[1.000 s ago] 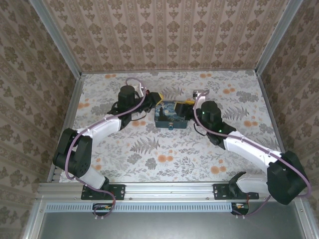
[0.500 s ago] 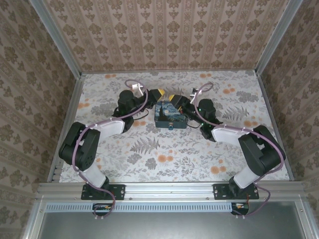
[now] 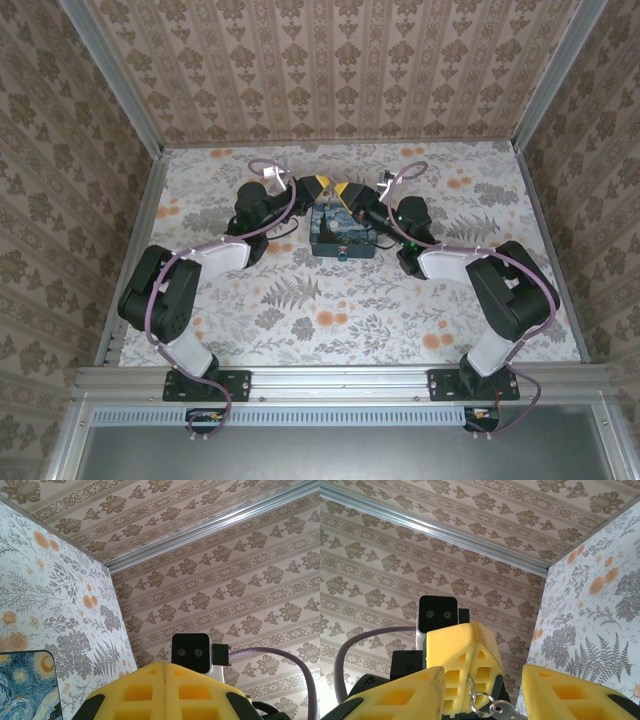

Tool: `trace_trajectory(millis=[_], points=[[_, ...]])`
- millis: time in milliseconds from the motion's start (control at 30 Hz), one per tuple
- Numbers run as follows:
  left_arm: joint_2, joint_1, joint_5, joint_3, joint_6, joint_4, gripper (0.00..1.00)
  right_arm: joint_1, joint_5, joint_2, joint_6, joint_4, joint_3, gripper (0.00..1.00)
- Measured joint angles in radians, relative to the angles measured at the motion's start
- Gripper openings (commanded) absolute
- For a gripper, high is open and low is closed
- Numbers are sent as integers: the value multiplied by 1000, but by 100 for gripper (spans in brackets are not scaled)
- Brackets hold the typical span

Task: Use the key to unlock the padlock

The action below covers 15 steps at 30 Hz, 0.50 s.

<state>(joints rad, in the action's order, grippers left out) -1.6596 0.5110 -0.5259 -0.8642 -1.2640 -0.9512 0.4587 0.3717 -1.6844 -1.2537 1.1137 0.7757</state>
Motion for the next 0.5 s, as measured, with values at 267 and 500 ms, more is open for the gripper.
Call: trace_trajectory(millis=[267, 500], points=[[0, 11, 3, 0, 0, 0, 0, 15, 11, -42, -16, 15, 27, 41], [0, 11, 4, 0, 0, 0, 0, 30, 27, -50, -31, 35, 31, 37]])
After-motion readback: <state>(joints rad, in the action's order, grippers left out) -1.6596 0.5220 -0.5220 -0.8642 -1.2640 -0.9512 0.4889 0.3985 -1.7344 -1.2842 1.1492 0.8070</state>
